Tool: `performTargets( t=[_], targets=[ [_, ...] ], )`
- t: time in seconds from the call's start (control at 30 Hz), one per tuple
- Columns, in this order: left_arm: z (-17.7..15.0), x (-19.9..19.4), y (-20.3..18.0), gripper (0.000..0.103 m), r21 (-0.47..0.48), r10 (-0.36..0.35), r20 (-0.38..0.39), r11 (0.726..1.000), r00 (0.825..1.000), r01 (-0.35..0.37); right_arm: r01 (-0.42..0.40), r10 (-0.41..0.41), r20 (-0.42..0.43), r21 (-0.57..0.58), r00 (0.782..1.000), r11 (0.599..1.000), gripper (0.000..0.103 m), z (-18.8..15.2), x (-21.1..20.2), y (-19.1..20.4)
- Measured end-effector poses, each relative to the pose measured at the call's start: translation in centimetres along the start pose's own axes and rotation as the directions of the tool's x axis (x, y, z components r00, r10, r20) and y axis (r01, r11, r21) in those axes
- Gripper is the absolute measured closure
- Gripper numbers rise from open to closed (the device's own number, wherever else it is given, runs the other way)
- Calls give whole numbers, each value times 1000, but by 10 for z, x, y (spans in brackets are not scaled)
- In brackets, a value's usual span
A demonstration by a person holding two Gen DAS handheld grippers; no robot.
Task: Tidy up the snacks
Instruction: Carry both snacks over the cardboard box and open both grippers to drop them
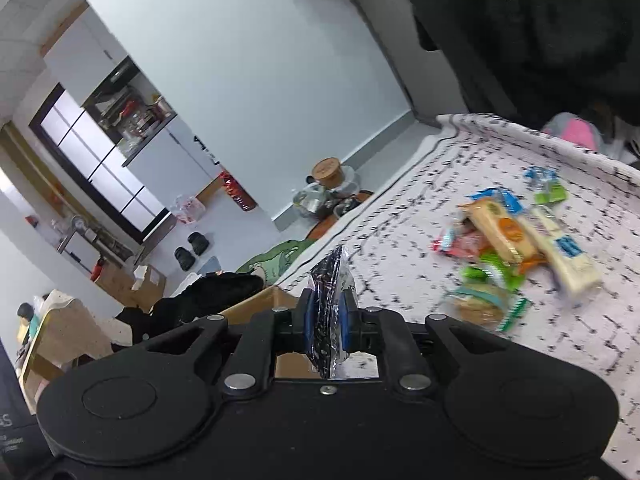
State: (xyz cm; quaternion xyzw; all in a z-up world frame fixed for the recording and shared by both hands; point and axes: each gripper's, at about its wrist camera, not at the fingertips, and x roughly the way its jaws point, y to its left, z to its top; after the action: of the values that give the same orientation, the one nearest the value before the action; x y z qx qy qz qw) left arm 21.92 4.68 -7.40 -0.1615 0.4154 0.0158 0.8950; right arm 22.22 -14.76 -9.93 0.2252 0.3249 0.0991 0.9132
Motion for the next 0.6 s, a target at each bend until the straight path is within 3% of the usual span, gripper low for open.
performTargets(
  t=[0.4, 0.6],
  targets=[
    [26, 23, 46, 62, -31, 4, 14, 1000, 1000, -3, -64, 63, -36, -32, 997, 997, 90, -13, 36, 41],
    [34, 32, 64, 54, -75, 18, 18, 997, 1000, -17, -83, 81, -64, -41, 995, 996, 91, -19, 50, 52]
  ],
)
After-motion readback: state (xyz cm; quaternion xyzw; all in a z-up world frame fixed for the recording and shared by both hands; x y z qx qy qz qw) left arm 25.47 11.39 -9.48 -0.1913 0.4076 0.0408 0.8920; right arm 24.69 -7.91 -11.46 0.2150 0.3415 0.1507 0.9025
